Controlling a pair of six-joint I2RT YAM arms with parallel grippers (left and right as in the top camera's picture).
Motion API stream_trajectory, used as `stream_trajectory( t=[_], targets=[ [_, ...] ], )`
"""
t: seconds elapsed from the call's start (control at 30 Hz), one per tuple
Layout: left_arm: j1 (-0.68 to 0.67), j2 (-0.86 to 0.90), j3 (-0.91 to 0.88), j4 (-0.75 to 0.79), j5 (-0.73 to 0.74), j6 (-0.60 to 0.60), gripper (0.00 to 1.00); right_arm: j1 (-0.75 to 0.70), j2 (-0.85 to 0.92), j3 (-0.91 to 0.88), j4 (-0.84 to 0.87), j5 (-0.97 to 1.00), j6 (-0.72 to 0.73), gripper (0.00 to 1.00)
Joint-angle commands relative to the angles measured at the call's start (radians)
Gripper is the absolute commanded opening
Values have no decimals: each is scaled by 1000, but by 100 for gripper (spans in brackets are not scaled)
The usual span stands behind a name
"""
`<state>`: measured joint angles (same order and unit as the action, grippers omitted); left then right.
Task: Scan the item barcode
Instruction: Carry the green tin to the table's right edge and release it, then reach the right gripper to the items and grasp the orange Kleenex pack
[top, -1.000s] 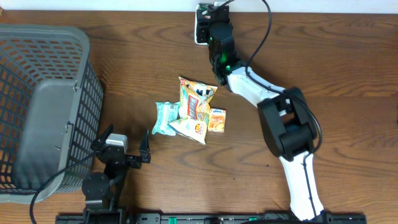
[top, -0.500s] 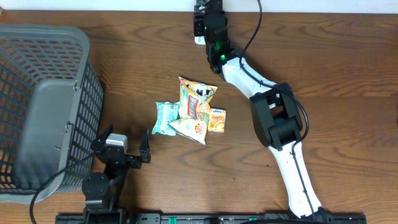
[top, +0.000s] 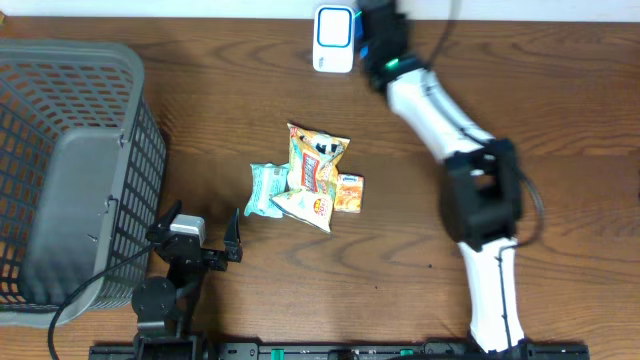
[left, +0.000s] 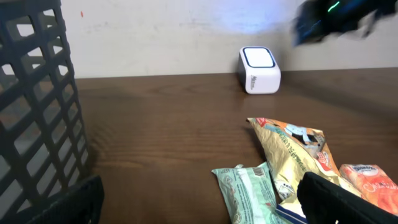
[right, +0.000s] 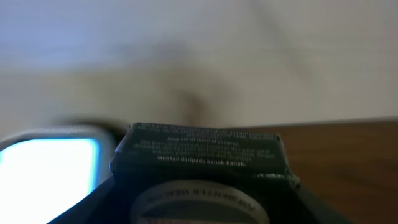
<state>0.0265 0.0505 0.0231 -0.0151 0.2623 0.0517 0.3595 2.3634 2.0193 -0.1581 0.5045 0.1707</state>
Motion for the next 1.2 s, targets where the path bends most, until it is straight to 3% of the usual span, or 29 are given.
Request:
stream_trajectory(
  t=[0.0, 0.2, 0.47, 0.7, 0.77, 0.97, 1.17],
  targets=[
    [5, -1, -19, -29, 6, -5, 98, -123, -108, 23, -146, 238, -8, 34],
    [5, -1, -19, -29, 6, -5, 98, -354, -105, 12, -423, 304, -6, 32],
    [5, -1, -19, -29, 6, -5, 98, -718, -50, -26, -586, 189, -7, 31],
    [5, -1, -19, -29, 6, -5, 98, -926, -29, -26, -674, -6, 16, 64],
    [5, -1, -19, -29, 6, -5, 98, -953, -37, -23, -684, -109, 16, 97],
    [5, -1, -19, -29, 6, -5, 98, -948, -111, -20, -695, -328, 16, 99],
    [5, -1, -19, -29, 6, -5, 98, -829, -278, -20, -763, -653, 44, 99]
  ],
)
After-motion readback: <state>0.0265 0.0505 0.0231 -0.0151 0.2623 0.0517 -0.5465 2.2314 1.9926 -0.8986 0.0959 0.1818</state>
